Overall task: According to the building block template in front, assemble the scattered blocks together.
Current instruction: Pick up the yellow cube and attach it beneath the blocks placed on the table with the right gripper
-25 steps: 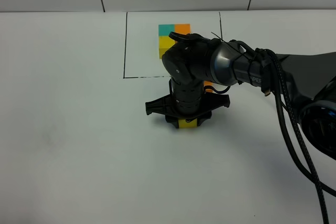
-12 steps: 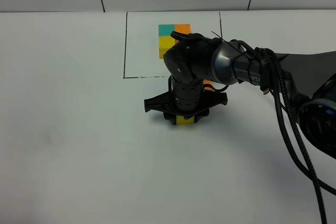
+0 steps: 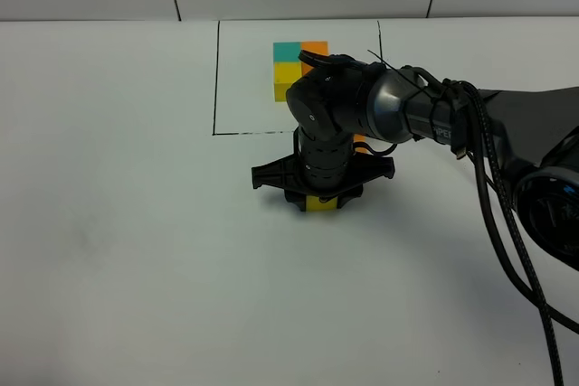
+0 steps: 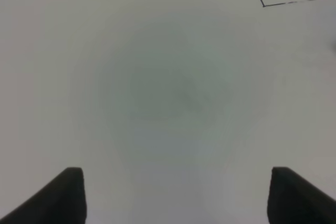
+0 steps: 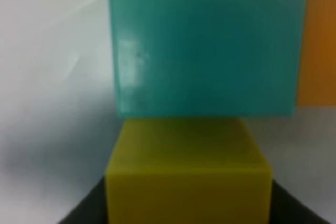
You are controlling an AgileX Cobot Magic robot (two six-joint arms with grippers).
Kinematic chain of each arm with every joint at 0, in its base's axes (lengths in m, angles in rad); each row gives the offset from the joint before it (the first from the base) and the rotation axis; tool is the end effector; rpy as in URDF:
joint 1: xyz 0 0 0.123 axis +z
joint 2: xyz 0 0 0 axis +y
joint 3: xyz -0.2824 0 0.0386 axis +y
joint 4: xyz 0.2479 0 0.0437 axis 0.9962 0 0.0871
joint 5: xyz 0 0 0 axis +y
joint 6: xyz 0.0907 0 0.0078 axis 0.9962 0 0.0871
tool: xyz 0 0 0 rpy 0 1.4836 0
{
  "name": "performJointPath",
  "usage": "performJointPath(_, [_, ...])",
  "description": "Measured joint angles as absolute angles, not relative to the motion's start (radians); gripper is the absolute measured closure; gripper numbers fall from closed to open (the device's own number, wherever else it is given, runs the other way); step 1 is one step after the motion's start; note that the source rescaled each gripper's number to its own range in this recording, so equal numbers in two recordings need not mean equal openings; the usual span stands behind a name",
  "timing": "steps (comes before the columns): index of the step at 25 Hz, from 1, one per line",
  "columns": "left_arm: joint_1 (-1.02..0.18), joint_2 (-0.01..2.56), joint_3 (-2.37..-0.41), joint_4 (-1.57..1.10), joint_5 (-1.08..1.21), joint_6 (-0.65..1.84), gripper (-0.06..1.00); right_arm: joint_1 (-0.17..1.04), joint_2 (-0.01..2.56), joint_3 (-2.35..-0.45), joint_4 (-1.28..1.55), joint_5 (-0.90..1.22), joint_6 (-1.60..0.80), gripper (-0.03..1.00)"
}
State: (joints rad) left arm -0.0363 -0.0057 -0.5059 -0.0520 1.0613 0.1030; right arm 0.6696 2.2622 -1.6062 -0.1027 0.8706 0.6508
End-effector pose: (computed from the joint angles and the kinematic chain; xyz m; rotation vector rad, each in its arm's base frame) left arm -0.0066 -0.0039 0.2788 0.1442 2.0271 -0.0201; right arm 0.3533 0.2705 0.1094 -0.1192 2.9847 0.0227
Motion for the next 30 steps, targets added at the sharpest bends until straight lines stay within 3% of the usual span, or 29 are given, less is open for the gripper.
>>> performJointPath(30, [-0.036, -0.006, -0.506, -0.052, 1.061, 0.103, 0.32, 0.67, 2.265, -1.61, -0.134, 0.855, 0.667, 0.95])
